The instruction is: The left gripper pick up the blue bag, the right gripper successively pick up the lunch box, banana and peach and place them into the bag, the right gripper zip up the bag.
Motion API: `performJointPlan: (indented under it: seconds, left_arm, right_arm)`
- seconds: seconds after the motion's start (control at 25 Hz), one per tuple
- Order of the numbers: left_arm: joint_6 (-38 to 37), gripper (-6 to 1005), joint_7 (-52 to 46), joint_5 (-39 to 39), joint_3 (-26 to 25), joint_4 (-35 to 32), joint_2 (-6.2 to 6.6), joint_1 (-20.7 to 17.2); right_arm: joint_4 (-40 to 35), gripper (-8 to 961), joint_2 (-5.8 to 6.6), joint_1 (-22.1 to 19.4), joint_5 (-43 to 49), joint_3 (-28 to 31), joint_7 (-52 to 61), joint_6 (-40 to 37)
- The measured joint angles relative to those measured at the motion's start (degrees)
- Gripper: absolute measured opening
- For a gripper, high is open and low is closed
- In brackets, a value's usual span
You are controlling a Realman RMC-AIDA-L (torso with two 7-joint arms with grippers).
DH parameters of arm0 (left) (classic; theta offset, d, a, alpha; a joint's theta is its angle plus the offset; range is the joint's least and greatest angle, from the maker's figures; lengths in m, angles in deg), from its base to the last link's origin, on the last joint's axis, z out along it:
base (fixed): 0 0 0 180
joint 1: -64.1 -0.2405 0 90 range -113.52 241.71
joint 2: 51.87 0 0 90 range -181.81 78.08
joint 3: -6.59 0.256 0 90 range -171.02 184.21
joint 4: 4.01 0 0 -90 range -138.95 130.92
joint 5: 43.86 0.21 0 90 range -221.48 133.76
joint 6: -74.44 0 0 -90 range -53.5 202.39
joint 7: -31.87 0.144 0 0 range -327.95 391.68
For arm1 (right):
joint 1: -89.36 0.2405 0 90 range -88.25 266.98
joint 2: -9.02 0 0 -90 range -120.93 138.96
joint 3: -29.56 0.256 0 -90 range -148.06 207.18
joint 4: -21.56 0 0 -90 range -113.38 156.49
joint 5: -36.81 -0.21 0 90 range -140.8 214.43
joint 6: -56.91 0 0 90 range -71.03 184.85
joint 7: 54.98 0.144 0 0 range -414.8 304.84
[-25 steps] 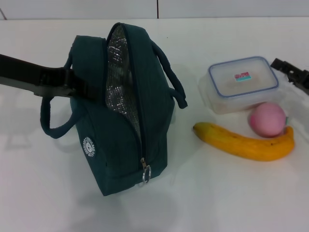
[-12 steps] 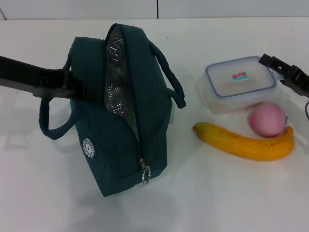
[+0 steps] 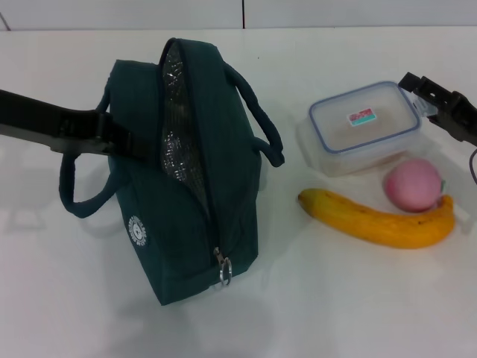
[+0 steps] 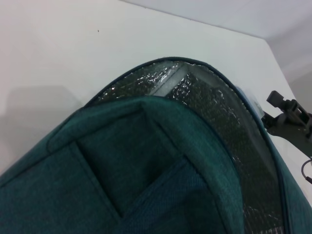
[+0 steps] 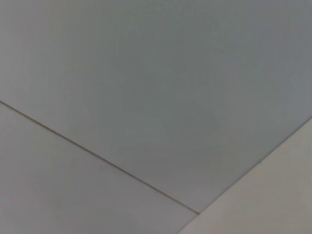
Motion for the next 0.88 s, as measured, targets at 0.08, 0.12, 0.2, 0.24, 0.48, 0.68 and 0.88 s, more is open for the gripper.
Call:
performJointPlan:
  seconds: [0.08,0.12,0.2,0.24,0.48,0.68,0.88]
  left_arm:
    - [0.0,29,0.11,0.0,-0.03,0.54,0.0,0.06]
    - [0.0,29,0.22,0.0,-0.05,0.88,0.0,0.11]
    - [0.0,29,0.36,0.0,-0.04,1.04,0.03,0.3]
    - [-0.02,29,0.37,0.0,-0.01,1.05,0.05,0.43]
    - [-0.31,29,0.36,0.0,0.15,1.05,0.2,0.87]
    - [-0.38,29,0.4,0.0,0.16,1.05,0.34,0.88]
    - [-0.44,29,0.4,0.0,0.16,1.41,0.44,1.18]
  right_arm:
    - [0.05,826,-0.14,0.22,-0.38,0.06,0.69,-0.17]
    - [0.27,807,-0.21,0.38,-0.84,0.07,1.03,-0.23]
    - [1.08,767,-0.3,0.6,-2.39,0.08,1.2,-0.59]
    - [1.51,747,-0.37,0.65,-3.28,0.08,1.2,-0.95]
    - [3.6,629,-0.5,2.35,-4.57,-0.49,1.22,-1.37]
    - [4.85,436,-0.53,3.7,-4.22,-0.52,1.22,-0.84]
    - [5.7,424,-0.58,4.17,-4.2,-0.53,1.23,-0.44]
